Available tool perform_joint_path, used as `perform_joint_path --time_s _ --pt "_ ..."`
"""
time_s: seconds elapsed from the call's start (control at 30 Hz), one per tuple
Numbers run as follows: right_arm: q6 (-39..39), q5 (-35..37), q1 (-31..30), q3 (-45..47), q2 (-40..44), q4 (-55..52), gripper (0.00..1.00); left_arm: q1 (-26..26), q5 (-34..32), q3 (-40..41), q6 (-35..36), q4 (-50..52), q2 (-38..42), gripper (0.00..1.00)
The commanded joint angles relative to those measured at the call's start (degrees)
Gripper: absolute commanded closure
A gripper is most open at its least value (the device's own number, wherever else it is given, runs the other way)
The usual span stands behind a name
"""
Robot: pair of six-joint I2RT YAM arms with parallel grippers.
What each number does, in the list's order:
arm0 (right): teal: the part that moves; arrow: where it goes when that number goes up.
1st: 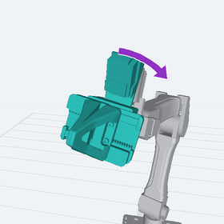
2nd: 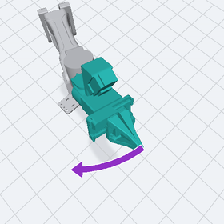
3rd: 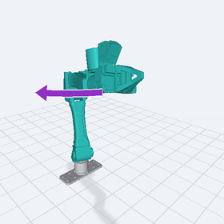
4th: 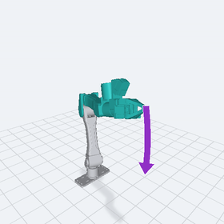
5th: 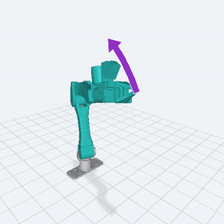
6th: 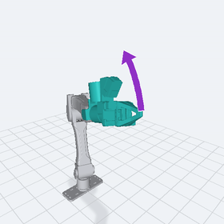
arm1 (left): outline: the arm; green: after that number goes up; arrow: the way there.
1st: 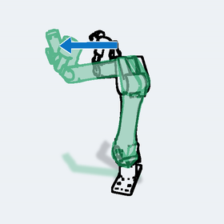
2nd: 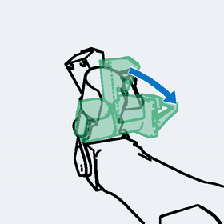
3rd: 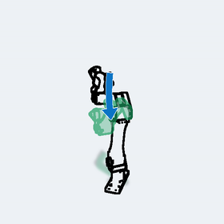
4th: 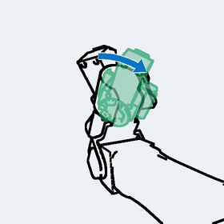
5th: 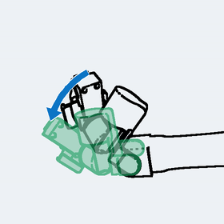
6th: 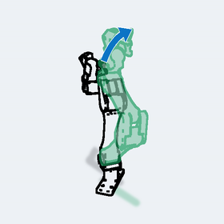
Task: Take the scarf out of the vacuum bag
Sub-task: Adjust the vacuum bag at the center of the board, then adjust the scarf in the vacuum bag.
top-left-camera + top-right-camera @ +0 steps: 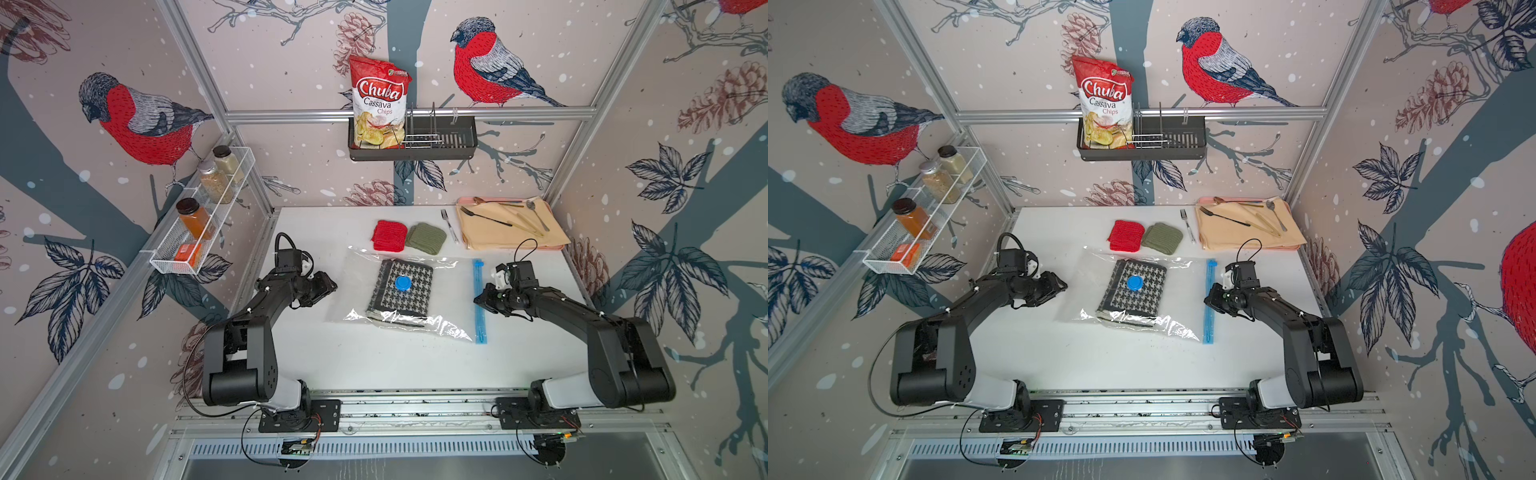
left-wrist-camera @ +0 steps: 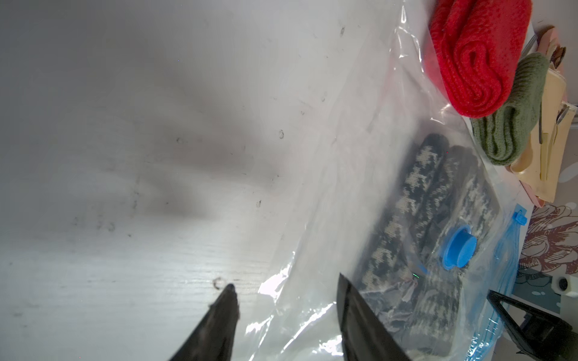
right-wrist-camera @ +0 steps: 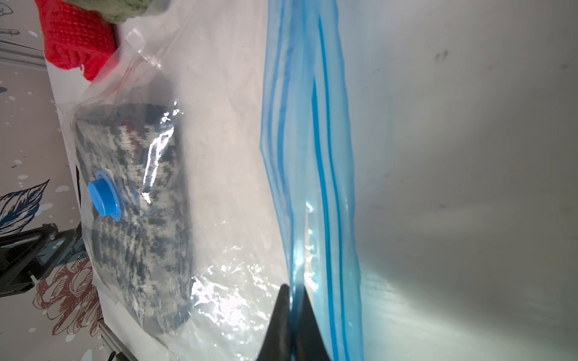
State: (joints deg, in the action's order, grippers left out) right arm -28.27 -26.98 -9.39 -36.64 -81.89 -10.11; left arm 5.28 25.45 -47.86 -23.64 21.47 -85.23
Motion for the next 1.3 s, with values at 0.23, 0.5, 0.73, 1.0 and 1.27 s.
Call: perform_joint_path --time_s 0.23,0.5,0.73,1.0,1.27 --pt "0.9 -0.9 0.0 0.3 1.0 0.0 1.0 -1.7 -0.5 -3.7 1.4 -4.7 -7.4 0.42" --pt "1.0 -2.5 -0.3 0.1 1.0 0.4 1.0 -2.1 2.6 -4.8 2.7 -6.8 -11.2 0.53" --pt "0.9 -3.4 -0.8 0.2 1.5 0.7 1.0 -2.1 7.3 -4.7 2.7 -8.3 -14.3 0.58" --pt "1.0 -3.8 -1.5 0.1 0.8 1.2 1.0 -3.5 18.6 -2.2 -0.6 -15.0 -16.2 0.57" --pt "1.0 -3.2 -2.0 0.0 -0.4 1.0 1.0 -7.8 18.0 -2.1 -1.1 -14.8 -14.2 1.0"
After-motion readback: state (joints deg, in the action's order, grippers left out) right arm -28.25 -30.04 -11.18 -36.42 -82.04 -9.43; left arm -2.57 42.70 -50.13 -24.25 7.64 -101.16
